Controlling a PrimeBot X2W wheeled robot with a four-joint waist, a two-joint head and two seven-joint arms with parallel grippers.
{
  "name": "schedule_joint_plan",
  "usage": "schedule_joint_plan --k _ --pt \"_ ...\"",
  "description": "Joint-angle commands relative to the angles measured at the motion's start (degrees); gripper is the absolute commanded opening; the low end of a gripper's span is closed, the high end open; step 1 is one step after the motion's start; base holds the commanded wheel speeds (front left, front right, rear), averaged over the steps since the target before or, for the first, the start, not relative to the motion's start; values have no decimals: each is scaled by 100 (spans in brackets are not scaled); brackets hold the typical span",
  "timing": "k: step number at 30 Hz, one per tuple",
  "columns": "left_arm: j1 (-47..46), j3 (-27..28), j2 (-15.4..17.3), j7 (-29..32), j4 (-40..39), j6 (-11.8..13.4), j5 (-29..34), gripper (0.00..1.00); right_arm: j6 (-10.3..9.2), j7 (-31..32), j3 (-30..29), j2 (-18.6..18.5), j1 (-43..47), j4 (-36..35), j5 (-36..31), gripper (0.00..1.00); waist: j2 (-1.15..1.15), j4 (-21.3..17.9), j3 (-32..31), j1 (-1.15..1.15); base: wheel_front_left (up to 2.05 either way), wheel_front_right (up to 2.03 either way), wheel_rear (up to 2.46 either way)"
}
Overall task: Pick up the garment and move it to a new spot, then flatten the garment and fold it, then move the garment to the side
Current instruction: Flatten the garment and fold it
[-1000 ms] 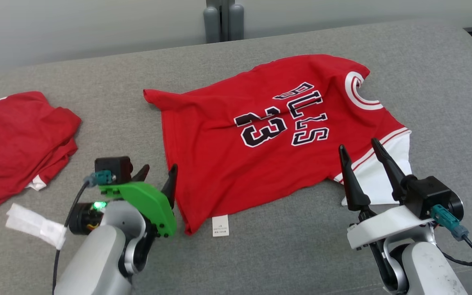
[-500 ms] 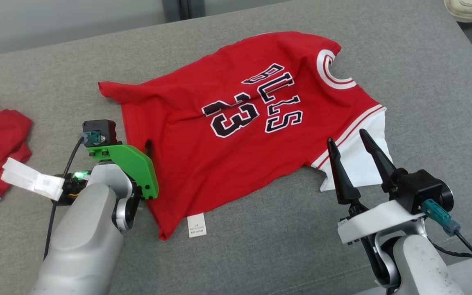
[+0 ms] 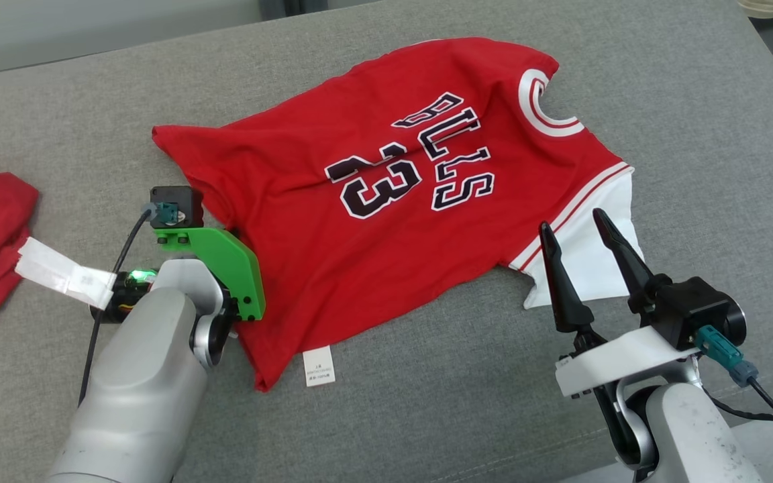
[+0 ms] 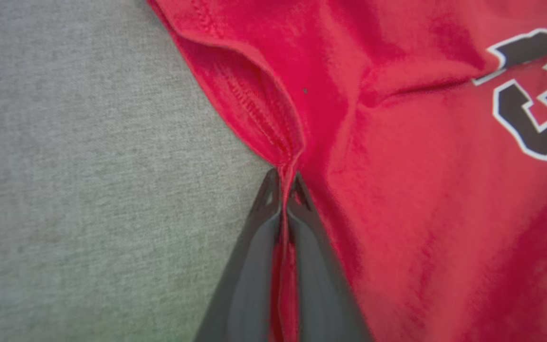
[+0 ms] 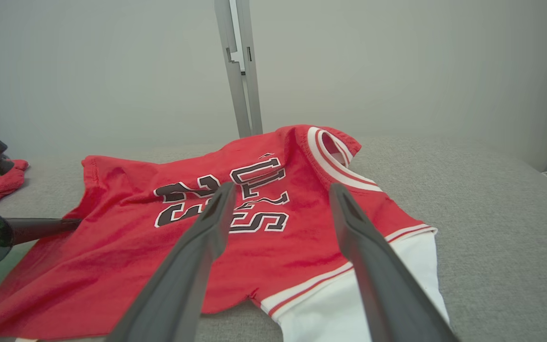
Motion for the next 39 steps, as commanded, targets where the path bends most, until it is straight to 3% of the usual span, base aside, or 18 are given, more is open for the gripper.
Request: schedule_joint_plan --k 1,8,17,18,19,20,23,31,39 --pt "6 -11 40 -140 77 16 32 0 -6 -21 11 -10 -30 -18 7 100 0 26 20 0 0 0 0" --pt "-499 121 353 -1189 11 184 258 0 -6 -2 73 -11 -104 -106 -25 100 0 45 211 0 0 0 0" --pt "-1111 203 768 -1734 326 42 325 0 -6 0 138 -10 -221 -124 -56 100 0 -73 526 0 0 0 0" --pt "-1164 218 757 -1766 376 21 298 15 -6 -4 119 -10 -232 -118 -58 100 0 -69 537 0 0 0 0" --pt "-1185 230 738 -1797 402 11 277 47 -6 -4 103 -10 -238 -114 -63 100 0 -60 539 0 0 0 0" --pt "-1197 236 689 -1856 447 -23 262 100 -6 0 56 -11 -243 -108 -72 100 0 -30 524 0 0 0 0" --pt "-1124 276 603 -2093 505 -77 196 100 -6 -4 -47 -10 -257 -99 -105 100 0 55 430 0 0 0 0" --pt "-440 510 348 -2590 57 -585 -28 100 -6 47 -307 -11 -87 -118 -60 100 0 426 -110 0 0 0 0" --pt "1222 1232 181 -2591 -2026 -584 568 100 -6 183 -577 -12 144 -10 -94 100 0 756 -756 0 0 0 0"
